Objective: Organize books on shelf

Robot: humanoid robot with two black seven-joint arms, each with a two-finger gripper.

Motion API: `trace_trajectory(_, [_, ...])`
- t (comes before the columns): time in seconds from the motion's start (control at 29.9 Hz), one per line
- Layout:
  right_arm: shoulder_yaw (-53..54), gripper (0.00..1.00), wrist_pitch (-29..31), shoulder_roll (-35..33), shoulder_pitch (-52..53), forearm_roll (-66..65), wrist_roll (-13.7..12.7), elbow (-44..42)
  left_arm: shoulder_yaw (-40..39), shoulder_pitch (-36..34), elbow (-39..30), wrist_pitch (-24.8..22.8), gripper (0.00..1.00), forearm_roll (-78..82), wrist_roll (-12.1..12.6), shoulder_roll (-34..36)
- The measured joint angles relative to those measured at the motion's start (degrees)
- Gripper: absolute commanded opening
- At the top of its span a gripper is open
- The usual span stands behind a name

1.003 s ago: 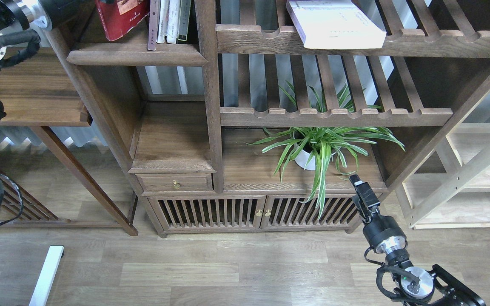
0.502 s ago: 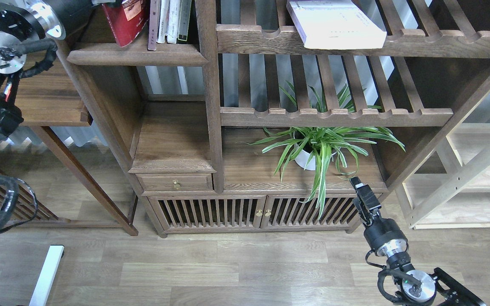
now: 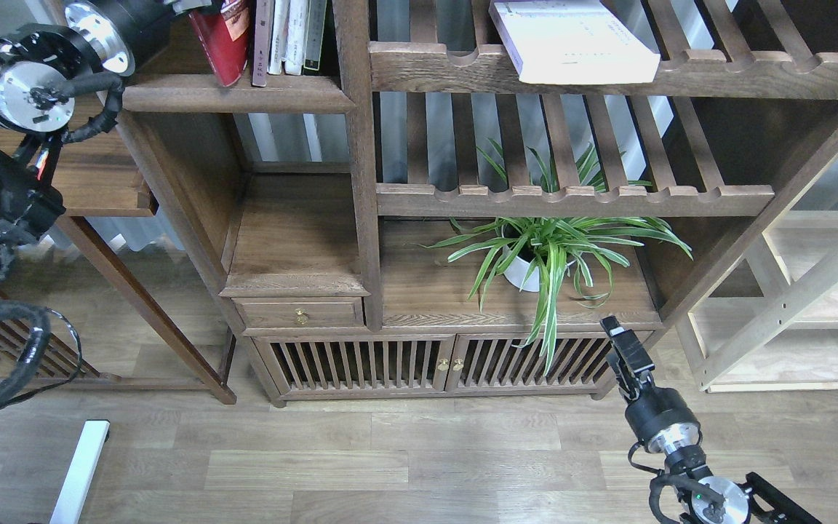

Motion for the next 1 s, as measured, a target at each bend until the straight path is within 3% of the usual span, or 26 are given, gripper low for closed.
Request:
trace_trajectory(0.1, [0.0, 1.00, 0.0, -0.1, -0.5, 0.0, 0.0, 0.0, 1.0, 0.0, 0.2, 0.9, 0.33, 0.0, -1.6, -0.5])
trace_trajectory(0.2, [0.0, 1.00, 0.0, -0.2, -1.0, 0.0, 0.0, 0.0, 2.1, 0.0, 0.2, 2.9, 0.48, 0.0, -3.5, -0.6])
trace_trajectory(0.77, [-0.3, 1.00, 0.0, -0.3, -2.4, -0.1, -0.2, 0.0, 2.3, -4.8, -0.2, 5.9, 0.53, -5.1, -5.6, -4.2])
trace_trajectory(1.0, [-0.6, 1.00, 0.0, -0.1, -2.4, -0.1, -0.2, 0.0, 2.0, -7.0, -0.7, 6.1, 0.54, -7.1, -8.2, -4.1])
